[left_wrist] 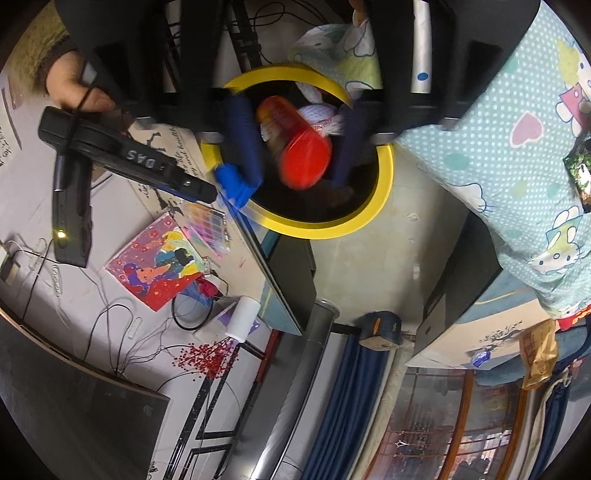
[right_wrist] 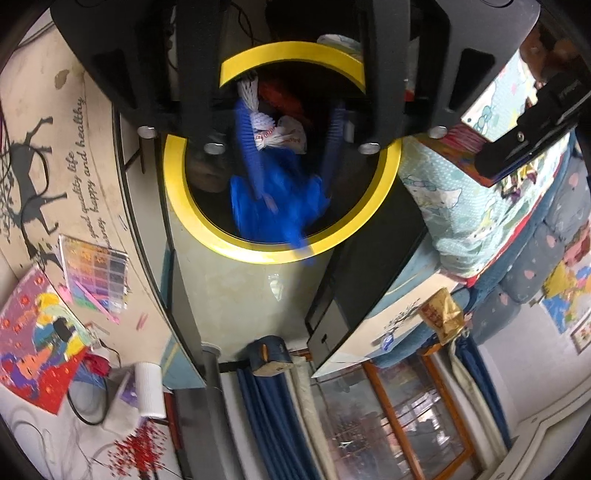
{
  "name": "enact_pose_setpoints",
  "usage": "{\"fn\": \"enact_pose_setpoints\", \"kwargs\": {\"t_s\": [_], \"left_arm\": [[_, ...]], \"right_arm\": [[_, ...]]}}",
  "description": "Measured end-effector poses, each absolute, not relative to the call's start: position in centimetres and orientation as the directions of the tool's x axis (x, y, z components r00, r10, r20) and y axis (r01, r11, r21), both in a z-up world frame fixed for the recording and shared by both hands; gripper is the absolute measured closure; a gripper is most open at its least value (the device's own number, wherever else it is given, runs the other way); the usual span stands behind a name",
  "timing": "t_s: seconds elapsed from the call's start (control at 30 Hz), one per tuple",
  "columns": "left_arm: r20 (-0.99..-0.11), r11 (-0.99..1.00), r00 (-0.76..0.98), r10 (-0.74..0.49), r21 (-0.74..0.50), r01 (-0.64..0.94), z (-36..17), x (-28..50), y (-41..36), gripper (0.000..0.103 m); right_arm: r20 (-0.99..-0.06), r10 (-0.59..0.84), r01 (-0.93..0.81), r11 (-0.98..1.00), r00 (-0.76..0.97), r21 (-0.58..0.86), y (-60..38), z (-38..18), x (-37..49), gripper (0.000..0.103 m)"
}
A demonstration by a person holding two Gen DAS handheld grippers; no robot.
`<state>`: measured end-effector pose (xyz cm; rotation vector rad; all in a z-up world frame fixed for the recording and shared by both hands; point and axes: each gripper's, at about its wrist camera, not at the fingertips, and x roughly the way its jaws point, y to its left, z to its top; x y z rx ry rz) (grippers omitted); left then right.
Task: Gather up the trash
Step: 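Open both tools to drop the red tube and blue bag into the bin, then move both tools back over the snack wrappers on the bedspread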
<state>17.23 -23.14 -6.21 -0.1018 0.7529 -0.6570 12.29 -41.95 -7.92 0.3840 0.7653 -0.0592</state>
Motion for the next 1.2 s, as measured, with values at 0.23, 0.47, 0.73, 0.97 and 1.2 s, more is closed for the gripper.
{"fn": "enact_pose_setpoints", "kwargs": {"t_s": [0.23,0.47,0.73,0.97,1.2], "left_arm": [[-0.607,0.814,0.559,-0.565,-0.3,0.497,-6.3,16.6,-22.1,0.017],[-0.608,0.861,0.619,-0.498,-0.259,0.438,-5.4,15.2,-19.5,0.008],[-0.601,0.901,0.673,-0.431,-0.24,0.363,-4.3,14.4,-16.1,0.008],[-0.578,0.929,0.728,-0.369,-0.23,0.289,-3.1,13.5,-12.7,0.008],[-0.546,0.955,0.785,-0.293,-0.211,0.21,-1.9,12.6,-9.5,0.008]], "right_arm": [[-0.678,0.062,0.21,0.927,0.733,0.312,-42.2,-7.7,12.0,0.056],[-0.655,0.091,0.151,0.941,0.75,0.304,-40.1,-6.7,12.0,0.055],[-0.632,0.146,0.067,0.951,0.761,0.301,-37.1,-5.4,11.8,0.055],[-0.61,0.2,-0.008,0.953,0.767,0.302,-34.4,-4.4,11.4,0.054],[-0.592,0.265,-0.097,0.949,0.761,0.299,-31.1,-3.5,11.1,0.054]]}}
